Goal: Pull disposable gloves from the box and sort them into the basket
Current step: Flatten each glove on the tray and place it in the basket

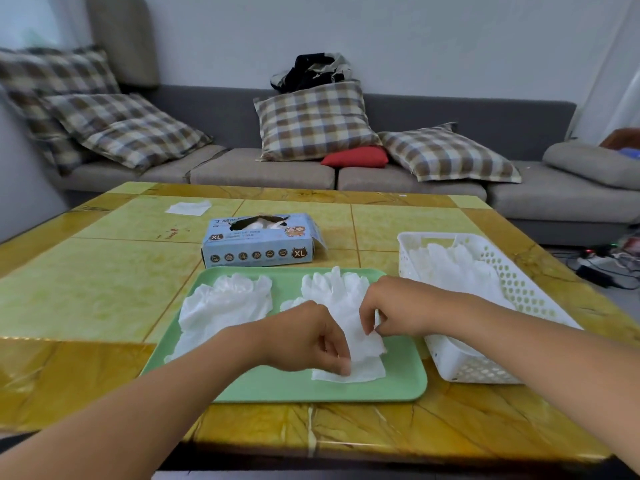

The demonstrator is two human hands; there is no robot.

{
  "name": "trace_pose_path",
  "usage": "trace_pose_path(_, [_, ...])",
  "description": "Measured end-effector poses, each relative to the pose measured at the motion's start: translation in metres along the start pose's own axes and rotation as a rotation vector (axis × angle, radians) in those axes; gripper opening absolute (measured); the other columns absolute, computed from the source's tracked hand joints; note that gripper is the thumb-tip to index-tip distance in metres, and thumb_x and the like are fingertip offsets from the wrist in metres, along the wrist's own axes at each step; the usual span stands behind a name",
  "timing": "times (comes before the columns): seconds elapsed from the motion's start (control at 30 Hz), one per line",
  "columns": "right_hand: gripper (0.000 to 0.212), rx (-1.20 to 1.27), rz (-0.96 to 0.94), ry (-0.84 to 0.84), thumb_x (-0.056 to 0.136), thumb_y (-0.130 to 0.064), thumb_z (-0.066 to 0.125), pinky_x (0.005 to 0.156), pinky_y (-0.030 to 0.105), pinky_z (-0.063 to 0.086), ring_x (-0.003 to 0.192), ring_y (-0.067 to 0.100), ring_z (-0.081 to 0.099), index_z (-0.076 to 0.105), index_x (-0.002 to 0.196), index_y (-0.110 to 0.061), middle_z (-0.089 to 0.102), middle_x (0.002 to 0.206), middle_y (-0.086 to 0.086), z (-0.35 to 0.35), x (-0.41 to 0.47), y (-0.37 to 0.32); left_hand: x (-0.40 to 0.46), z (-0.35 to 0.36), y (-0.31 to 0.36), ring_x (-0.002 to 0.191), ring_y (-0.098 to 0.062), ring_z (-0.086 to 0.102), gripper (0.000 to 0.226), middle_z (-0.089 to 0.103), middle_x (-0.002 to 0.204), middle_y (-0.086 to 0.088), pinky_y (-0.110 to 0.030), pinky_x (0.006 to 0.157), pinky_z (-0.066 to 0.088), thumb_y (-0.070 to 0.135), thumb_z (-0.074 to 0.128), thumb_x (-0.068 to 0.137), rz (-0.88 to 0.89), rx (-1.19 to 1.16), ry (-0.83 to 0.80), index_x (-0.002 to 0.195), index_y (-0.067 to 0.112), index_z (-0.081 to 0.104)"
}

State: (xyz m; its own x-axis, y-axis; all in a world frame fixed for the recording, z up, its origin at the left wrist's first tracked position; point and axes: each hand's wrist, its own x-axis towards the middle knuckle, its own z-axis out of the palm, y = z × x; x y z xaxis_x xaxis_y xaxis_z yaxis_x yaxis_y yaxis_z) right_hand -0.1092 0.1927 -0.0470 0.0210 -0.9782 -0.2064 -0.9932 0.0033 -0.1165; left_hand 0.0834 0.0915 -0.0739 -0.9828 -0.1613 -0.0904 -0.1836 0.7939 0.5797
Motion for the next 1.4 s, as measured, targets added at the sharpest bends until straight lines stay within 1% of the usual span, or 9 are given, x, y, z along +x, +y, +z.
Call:
trace_pose_path(0.1, [0.022,-0.013,0.014,-0.111,0.085,-0.009,0.071,0.066,0.018,0.043,0.068,-0.005,0.052,0.077,0.101,-0.024,0.059,0.081,-0.022,-0.002,-0.001,-0.001,-0.001,-0.009,-0.003,0.077,-0.004,0.07,0.023,0.077,0.09,0.007,-0.026,0.079,0.058,0.038,0.074,0.09,-0.053,-0.041,-0.027,0.1,0.019,0.08])
trace_pose_path(0.2, [0.029,0.02,0.004,-0.201,0.085,-0.005,0.066,0.064,0.011,0.046,0.076,-0.004,0.058,0.076,0.107,-0.023,0.066,0.092,-0.02,-0.012,-0.005,-0.001,0.003,-0.028,-0.019,0.074,0.001,0.063,0.025,0.072,0.086,0.013,-0.02,0.071,0.051,0.044,0.074,0.088,-0.154,0.152,0.244,0.1,0.023,0.077])
trace_pose_path(0.3, [0.025,0.126,0.054,-0.036,0.089,-0.008,0.064,0.073,0.015,0.05,0.083,-0.004,0.06,0.075,0.107,-0.021,0.071,0.104,-0.011,-0.021,0.005,0.01,0.009,-0.032,-0.041,0.083,-0.006,0.057,0.042,0.064,0.096,0.011,-0.026,0.074,0.049,0.056,0.073,0.083,-0.379,0.283,0.397,0.109,0.024,0.067])
trace_pose_path(0.63, [0.037,0.017,0.159,0.164,0.097,-0.008,0.058,0.076,0.03,0.041,0.101,0.022,0.058,0.063,0.13,-0.025,0.06,0.129,0.004,-0.006,0.089,-0.001,0.028,-0.029,-0.056,0.073,-0.02,0.053,0.023,0.06,0.082,-0.003,-0.026,0.067,0.044,0.031,0.076,0.087,-0.597,0.07,0.206,0.087,0.014,0.062])
trace_pose_path(0.9, [0.014,-0.055,0.147,0.146,0.086,-0.011,0.066,0.057,0.025,0.04,0.078,0.016,0.058,0.069,0.084,-0.024,0.054,0.079,-0.012,-0.016,0.099,0.002,0.029,-0.034,-0.058,0.062,-0.026,0.055,0.02,0.059,0.072,-0.011,-0.03,0.059,0.05,0.016,0.062,0.089,-0.667,-0.018,0.232,0.072,0.008,0.055])
trace_pose_path(1.0, [0.011,0.071,0.183,0.079,0.088,-0.017,0.062,0.064,0.032,0.047,0.077,0.021,0.058,0.073,0.088,-0.016,0.058,0.08,-0.002,-0.009,0.109,0.0,0.023,-0.039,-0.059,0.071,-0.029,0.072,0.013,0.074,0.094,-0.018,-0.034,0.072,0.06,0.012,0.063,0.089,-0.663,-0.016,0.185,0.096,0.002,0.065])
trace_pose_path(1.1, [0.038,0.229,0.347,0.16,0.091,-0.031,0.063,0.053,0.031,0.035,0.059,0.022,0.044,0.048,0.06,-0.014,0.044,0.063,0.004,-0.002,0.128,0.0,0.022,-0.036,-0.059,0.078,-0.03,0.075,0.028,0.069,0.105,-0.014,-0.036,0.072,0.062,0.017,0.071,0.089,-0.611,-0.087,0.188,0.11,0.008,0.055])
trace_pose_path(1.27, [0.019,0.368,0.394,0.281,0.077,-0.027,0.085,0.068,0.029,0.05,0.083,0.018,0.065,0.07,0.077,-0.015,0.07,0.087,0.0,0.011,0.146,-0.002,0.024,-0.034,-0.058,0.075,-0.029,0.076,0.025,0.069,0.097,-0.007,-0.033,0.071,0.062,0.025,0.069,0.092,-0.591,-0.026,0.216,0.109,0.01,0.057])
trace_pose_path(1.4, [0.015,0.443,0.325,0.402,0.076,-0.021,0.086,0.058,0.022,0.039,0.063,0.007,0.057,0.073,0.07,-0.017,0.065,0.069,-0.009,0.002,0.143,-0.001,0.02,-0.038,-0.064,0.072,-0.031,0.076,0.011,0.073,0.085,-0.01,-0.035,0.071,0.063,0.016,0.063,0.096,-0.626,-0.111,0.268,0.104,0.01,0.059])
